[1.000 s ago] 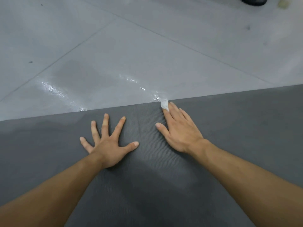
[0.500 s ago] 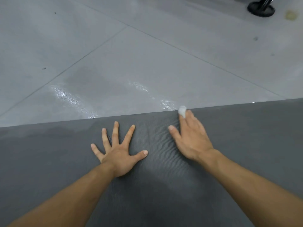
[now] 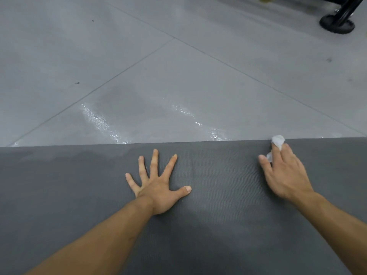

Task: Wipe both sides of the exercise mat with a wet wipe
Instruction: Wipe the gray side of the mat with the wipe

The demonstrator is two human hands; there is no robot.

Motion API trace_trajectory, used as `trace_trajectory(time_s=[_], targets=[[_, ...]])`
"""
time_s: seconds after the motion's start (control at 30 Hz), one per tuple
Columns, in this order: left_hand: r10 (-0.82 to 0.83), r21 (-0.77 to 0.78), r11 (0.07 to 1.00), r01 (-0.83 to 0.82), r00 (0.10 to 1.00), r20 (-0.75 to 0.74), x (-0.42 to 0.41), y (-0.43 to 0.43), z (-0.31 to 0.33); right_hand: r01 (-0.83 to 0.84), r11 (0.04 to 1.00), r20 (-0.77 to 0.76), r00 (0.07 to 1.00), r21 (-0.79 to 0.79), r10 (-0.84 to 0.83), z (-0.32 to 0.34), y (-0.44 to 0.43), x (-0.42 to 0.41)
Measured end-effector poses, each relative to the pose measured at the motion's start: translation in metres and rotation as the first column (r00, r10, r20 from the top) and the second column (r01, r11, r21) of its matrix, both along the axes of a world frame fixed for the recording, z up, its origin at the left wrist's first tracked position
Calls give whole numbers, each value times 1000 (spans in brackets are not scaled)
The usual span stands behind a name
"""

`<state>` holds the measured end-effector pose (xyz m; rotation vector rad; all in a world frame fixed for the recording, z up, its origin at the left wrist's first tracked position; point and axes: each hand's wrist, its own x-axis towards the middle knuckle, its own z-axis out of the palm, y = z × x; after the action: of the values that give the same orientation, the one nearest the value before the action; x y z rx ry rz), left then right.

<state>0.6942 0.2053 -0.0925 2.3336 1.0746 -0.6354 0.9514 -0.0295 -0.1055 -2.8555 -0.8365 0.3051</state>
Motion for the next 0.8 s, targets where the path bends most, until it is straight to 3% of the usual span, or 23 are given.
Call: trace_trajectory(time_s=[0.17,0.3,0.4,0.5,0.63,0.8], targets=[[-9,-10,1000,9,1000,-12,0,2,-1,54,998,-70,996,42,-51,1,14,-11],[-14,-4,1000,14,1000,-11,0,2,-2,-130,988,-117,983,80,138,6,53,-52],[-6,8,1000,6,1000,-14,0,2,-3,-337,937,-162,924,93,348,9,74,-87],[0,23,1000,0,1000,-12,0,0,-3,-441,895,-153,881,73,447,9,78,-103],[-3,23,1000,3,1000,-9,0,1,-3,-361,930,-100,925,63,366,8,61,-75],[-8,12,1000,8,1000,-8,0,2,-4,-69,996,-32,997,56,71,1,13,-23]])
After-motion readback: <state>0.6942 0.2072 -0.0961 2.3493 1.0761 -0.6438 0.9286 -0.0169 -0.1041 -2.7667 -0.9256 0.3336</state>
